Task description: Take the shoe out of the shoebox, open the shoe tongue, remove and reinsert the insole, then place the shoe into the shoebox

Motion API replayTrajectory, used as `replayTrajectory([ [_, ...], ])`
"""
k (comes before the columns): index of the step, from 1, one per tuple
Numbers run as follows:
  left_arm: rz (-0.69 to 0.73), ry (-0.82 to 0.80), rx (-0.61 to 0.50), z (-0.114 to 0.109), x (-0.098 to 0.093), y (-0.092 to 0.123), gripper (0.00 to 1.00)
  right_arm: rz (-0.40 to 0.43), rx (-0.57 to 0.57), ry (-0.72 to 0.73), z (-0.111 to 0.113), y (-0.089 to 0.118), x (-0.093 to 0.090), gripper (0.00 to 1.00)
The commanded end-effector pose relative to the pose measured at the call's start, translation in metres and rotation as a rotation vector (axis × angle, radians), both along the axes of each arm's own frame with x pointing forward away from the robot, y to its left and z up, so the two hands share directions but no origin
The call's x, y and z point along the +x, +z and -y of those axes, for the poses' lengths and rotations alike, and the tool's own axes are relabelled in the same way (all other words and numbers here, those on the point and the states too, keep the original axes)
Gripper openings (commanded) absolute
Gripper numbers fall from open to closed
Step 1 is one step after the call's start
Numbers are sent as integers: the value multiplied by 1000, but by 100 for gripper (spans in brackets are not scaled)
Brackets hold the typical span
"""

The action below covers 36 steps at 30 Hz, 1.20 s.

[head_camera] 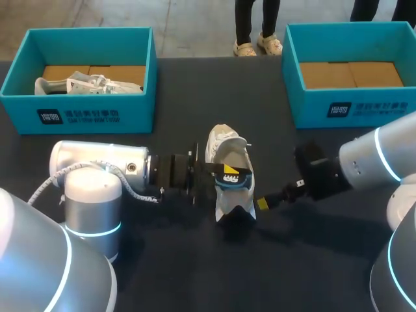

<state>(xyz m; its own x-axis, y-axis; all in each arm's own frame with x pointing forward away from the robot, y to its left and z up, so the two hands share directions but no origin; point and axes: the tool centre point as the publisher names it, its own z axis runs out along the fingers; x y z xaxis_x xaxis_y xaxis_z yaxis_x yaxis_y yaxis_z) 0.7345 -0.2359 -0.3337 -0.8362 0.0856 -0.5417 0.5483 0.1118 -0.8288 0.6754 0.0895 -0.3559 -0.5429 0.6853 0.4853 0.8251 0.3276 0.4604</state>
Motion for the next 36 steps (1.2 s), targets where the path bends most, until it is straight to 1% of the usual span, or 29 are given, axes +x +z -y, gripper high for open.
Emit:
replayTrajectory([
  [1, -1, 3, 8, 6, 3, -5, 0, 1, 2, 1, 0, -1, -1, 100],
  [8, -1, 19, 28, 4, 8, -10, 0, 1, 2, 5, 0, -2, 0, 100],
  [15, 2, 30, 36, -1, 7, -9, 0, 2, 0, 9, -1, -1, 0, 100],
  [16, 4, 31, 34, -1, 6, -7, 14, 2, 0, 10, -2, -1, 0, 100],
  [17, 8, 31, 27, -2, 5, -5, 33, 2, -1, 10, -2, -1, 0, 100],
  [18, 10, 30, 23, -1, 5, -3, 36, 2, -1, 9, -2, -1, 0, 100],
  [20, 16, 25, 15, -1, 3, 1, 39, 2, -1, 10, -3, -1, -1, 100],
  [25, 27, 15, -4, -1, -1, 10, 38, 3, -1, 9, -5, -1, -2, 100],
  [30, 41, 2, -12, -4, -5, 16, 31, 4, 0, 8, -7, -1, -2, 100],
  [34, 43, -6, -4, -6, -7, 15, 16, 6, 1, 8, -9, 0, -3, 100],
  [36, 43, -10, 4, -6, -7, 13, 0, 6, 1, 9, -9, 0, -3, 100],
])
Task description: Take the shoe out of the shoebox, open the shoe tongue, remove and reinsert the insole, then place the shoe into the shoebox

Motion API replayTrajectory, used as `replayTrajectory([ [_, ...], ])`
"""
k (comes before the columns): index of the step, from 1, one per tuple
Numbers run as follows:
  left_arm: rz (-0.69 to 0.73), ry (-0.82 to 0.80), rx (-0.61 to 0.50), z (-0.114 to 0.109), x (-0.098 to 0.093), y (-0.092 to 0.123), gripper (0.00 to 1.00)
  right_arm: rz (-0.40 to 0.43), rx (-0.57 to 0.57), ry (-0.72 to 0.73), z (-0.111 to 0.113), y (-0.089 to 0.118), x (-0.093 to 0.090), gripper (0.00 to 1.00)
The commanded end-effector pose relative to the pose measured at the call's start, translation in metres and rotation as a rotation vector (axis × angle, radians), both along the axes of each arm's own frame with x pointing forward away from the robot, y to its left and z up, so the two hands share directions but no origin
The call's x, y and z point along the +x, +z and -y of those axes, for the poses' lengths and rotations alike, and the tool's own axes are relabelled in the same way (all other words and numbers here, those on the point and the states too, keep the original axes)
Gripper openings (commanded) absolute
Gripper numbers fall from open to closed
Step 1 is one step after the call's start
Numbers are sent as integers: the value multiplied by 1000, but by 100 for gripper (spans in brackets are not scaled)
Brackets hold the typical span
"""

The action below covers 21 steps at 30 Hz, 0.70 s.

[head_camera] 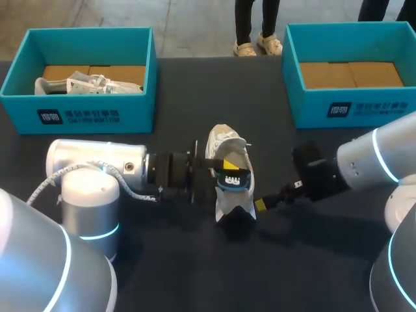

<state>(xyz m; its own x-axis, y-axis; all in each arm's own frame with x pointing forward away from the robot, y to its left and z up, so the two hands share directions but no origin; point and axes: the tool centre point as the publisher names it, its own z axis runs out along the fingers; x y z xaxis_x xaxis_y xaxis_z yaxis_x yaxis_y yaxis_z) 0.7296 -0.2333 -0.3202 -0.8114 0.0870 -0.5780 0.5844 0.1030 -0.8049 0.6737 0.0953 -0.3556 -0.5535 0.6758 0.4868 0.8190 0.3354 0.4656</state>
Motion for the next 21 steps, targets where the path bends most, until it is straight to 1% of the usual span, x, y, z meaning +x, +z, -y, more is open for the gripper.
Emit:
replayTrajectory([
  [1, -1, -4, 12, -4, -2, -1, 0, 2, -4, -3, -4, -1, -1, 100],
  [17, -5, 23, 82, -5, 10, -19, 0, 4, -3, 5, -5, -4, -2, 100],
  [21, -4, 36, 85, -4, 13, -21, 0, 3, -4, 5, -4, -5, -3, 100],
])
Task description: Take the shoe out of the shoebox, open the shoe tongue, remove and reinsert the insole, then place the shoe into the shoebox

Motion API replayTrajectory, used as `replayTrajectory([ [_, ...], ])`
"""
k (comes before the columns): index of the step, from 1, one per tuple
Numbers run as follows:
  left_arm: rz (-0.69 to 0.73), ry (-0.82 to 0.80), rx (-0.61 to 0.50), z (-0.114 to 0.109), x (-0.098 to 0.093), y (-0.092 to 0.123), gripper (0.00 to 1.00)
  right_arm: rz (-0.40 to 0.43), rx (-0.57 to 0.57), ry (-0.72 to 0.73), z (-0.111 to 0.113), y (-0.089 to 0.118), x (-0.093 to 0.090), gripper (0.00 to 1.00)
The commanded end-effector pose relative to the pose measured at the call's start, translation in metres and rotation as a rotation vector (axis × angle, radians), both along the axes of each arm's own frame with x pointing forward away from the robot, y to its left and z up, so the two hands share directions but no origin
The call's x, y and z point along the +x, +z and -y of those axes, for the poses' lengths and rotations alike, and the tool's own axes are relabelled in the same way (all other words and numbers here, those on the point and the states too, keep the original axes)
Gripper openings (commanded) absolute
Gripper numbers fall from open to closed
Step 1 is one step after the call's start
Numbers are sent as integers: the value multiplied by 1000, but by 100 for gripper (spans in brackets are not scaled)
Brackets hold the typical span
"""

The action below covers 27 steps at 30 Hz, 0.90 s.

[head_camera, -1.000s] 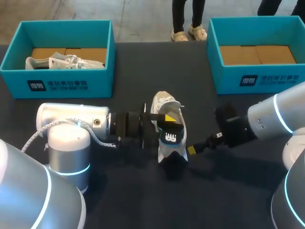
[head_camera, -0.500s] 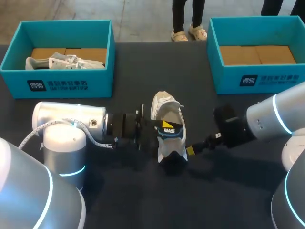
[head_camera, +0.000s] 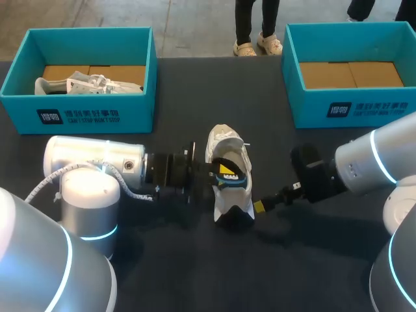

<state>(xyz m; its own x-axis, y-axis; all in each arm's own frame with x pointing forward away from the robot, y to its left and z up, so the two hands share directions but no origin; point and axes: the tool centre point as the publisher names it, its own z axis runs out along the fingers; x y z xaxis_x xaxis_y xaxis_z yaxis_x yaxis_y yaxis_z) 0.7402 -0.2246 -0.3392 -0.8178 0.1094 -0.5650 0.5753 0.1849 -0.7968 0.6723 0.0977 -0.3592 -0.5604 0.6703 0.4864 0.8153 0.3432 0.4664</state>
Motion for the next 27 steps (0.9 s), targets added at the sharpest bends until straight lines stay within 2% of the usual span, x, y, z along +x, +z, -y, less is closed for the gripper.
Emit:
replayTrajectory([
  [1, 3, 8, 5, 5, 3, -2, 0, 3, -4, -6, -1, -2, -2, 100],
  [11, 15, -3, -14, 11, -3, 6, 0, 5, -2, -9, 1, -3, -4, 100],
  [12, 16, -4, -15, 11, -3, 7, 4, 6, -2, -9, 1, -3, -4, 100],
  [14, 20, -7, -15, 11, -4, 7, 34, 7, -3, -9, 2, -3, -4, 100],
  [15, 22, -8, -16, 11, -5, 8, 45, 8, -3, -9, 2, -3, -4, 100],
  [25, 29, -22, -11, 10, -7, 11, 41, 11, -6, -11, 3, -2, -5, 100],
  [27, 31, -24, -12, 9, -8, 13, 36, 11, -5, -11, 3, -2, -5, 100],
])
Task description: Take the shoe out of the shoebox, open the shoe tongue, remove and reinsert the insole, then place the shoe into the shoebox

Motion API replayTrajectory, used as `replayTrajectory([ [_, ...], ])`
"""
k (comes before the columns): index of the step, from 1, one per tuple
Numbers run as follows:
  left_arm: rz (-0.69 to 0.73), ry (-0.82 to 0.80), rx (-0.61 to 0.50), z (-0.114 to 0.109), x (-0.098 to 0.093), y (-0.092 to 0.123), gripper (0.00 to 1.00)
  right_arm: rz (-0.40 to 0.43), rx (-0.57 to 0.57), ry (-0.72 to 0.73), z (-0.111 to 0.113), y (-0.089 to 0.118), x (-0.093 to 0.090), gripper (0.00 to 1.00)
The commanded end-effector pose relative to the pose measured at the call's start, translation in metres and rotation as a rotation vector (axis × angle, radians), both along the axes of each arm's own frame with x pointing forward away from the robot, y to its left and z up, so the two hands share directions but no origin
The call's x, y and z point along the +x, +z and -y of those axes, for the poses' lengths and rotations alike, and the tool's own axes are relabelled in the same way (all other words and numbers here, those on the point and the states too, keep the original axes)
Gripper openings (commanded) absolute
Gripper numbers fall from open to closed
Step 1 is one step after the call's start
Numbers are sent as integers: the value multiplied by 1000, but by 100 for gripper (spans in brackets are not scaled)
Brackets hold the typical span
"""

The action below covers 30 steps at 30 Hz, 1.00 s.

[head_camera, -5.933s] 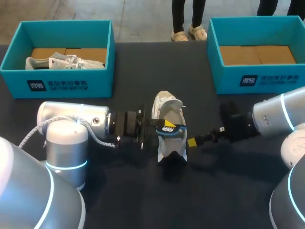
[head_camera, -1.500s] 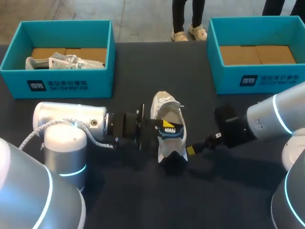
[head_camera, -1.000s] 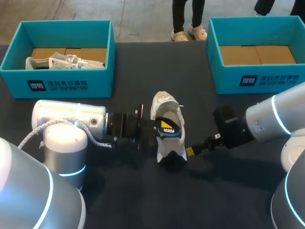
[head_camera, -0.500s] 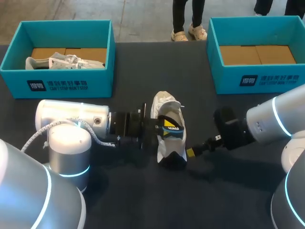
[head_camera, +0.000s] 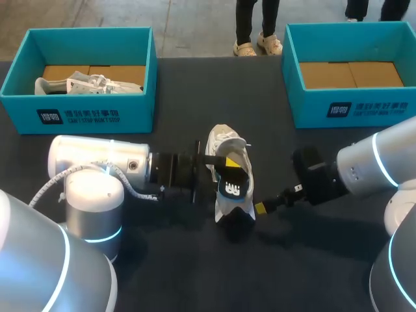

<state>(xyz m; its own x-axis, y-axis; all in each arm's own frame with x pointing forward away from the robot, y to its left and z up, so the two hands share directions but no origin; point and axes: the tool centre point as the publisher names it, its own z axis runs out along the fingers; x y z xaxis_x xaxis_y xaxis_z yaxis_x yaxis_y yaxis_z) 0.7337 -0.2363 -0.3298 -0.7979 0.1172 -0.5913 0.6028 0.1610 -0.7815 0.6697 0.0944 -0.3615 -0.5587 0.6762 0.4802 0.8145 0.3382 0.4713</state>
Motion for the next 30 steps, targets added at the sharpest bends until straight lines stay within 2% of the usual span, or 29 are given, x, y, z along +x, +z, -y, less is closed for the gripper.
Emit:
replayTrajectory([
  [1, 1, -5, 1, -3, -2, 5, 32, 4, -2, -2, -1, 1, -2, 100],
  [4, 2, -11, -2, -4, -4, 7, 23, 5, -2, -2, -1, 1, -2, 100],
  [6, 2, -14, 0, -5, -5, 6, 8, 5, -1, -2, -2, 1, -2, 100],
  [8, 1, -16, 2, -5, -5, 4, 0, 5, -2, -2, -2, 1, -2, 100],
  [30, 46, 13, 60, -3, 17, -20, 0, 6, 1, -4, -2, -1, -2, 100],
])
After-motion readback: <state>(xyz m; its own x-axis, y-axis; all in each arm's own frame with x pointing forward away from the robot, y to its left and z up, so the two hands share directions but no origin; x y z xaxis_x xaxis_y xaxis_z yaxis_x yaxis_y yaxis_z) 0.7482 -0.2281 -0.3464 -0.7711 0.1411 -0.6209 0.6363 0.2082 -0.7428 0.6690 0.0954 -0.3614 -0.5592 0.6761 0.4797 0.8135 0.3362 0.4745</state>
